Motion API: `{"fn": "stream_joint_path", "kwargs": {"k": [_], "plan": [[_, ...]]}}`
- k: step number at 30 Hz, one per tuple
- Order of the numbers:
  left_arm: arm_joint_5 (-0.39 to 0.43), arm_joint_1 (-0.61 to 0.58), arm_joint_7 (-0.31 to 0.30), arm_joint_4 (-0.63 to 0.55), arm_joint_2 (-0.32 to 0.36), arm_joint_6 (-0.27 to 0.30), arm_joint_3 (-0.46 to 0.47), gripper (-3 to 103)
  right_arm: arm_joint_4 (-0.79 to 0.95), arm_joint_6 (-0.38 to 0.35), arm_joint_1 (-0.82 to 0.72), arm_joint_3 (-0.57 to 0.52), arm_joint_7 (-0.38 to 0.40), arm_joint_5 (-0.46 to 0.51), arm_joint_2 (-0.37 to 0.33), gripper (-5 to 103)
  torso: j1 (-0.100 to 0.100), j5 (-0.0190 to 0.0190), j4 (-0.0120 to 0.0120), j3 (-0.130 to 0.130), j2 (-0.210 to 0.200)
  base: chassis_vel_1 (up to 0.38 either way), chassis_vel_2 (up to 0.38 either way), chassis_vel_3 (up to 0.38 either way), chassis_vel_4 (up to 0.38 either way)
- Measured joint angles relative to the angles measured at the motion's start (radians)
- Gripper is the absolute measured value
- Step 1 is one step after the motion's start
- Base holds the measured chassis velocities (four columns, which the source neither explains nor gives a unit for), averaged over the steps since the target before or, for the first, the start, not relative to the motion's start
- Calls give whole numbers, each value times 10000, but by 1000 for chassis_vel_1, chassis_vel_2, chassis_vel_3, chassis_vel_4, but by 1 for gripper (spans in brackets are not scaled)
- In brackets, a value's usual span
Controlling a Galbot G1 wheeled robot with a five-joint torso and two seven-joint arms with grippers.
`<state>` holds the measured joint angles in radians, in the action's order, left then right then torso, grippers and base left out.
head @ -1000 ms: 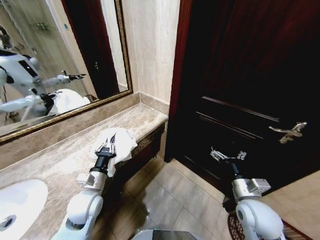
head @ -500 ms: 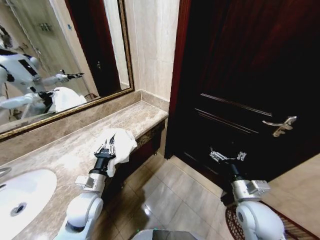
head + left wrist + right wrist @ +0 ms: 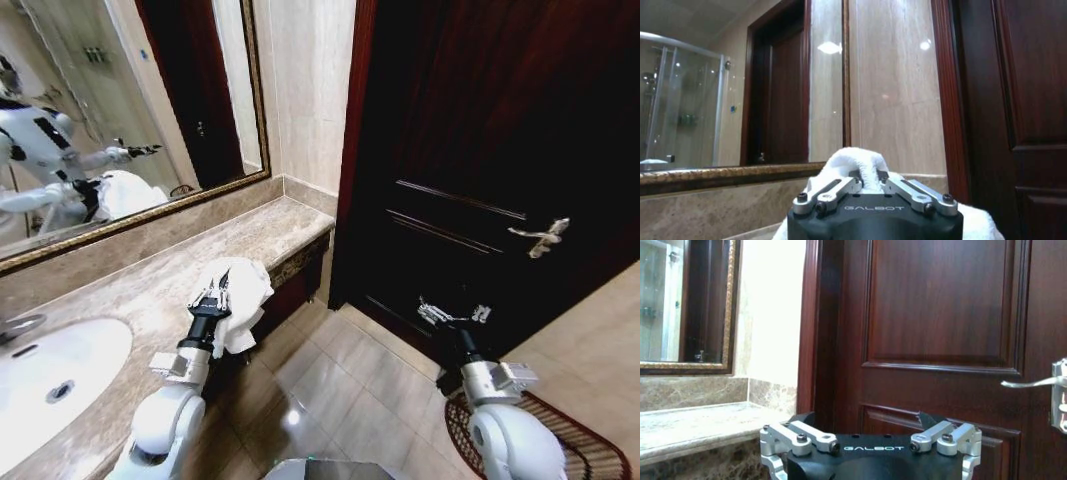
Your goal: Discard the used towel into the hamper.
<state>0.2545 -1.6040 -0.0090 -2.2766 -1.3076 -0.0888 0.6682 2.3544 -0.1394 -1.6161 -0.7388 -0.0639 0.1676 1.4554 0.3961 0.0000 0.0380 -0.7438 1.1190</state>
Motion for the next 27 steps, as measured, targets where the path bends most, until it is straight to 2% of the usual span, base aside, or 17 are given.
{"fn": "stream_joint_path", "kwargs": {"k": [16,27], "plan": [[86,-82,70,12,24,-171,88,7,95,-49,26,31,1,-91,-41,100,-1,1,-2,0,0,92,-88,-98,91],[186,-134,134,50,46,-223,60,7,64,191,61,16,163,50,-16,100,0,0,-2,0,0,33,-41,-38,30]]}}
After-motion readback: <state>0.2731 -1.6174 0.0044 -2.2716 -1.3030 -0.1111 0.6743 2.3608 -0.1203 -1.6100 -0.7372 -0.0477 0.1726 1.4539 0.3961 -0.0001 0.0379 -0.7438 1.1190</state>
